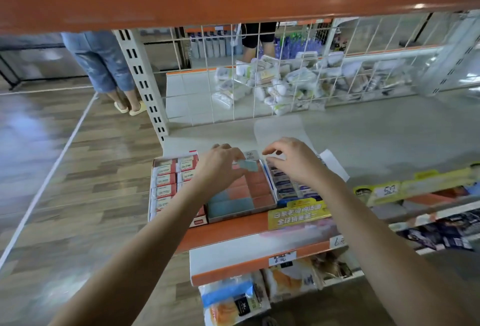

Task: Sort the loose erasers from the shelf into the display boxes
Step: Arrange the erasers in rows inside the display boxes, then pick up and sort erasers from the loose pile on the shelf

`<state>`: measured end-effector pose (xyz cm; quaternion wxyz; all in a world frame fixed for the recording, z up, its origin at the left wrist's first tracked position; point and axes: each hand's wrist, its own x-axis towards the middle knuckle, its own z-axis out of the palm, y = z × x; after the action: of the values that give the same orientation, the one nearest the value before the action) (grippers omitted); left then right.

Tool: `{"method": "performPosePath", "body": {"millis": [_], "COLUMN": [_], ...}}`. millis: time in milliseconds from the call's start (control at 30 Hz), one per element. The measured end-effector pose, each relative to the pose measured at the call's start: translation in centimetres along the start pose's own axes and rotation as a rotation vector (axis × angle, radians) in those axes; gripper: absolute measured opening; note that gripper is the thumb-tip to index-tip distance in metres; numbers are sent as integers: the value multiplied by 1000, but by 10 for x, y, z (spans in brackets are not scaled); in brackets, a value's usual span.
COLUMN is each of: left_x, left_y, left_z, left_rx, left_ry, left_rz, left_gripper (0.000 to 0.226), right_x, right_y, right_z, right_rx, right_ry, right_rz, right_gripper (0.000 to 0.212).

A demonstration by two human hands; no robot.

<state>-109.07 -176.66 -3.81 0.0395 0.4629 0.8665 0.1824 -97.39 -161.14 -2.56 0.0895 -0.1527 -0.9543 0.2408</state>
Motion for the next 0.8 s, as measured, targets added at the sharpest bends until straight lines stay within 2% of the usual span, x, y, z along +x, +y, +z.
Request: {"method": "performPosePath", "body": {"millis": [300, 467, 633, 800], "left_x": [8, 7, 10, 44], "left_y": [19, 22, 20, 43], "left_z": [16, 20, 11, 0], "left_rx": [64, 78, 83, 71], "left_ry": [15, 13, -5, 52], "left_rz": [-98, -92, -44, 106], "left_gripper": [25, 27, 31, 31], "right_x": [-6, -7, -9, -17], "right_y": [15, 19, 22, 45], "right_z": [-2, 2, -5, -29], "right_rx": [10, 16, 28, -56], "right_ry": [-3, -13, -3, 70], "right_rz": [-40, -42, -17, 88], "right_gripper": [22, 21, 22, 26]}}
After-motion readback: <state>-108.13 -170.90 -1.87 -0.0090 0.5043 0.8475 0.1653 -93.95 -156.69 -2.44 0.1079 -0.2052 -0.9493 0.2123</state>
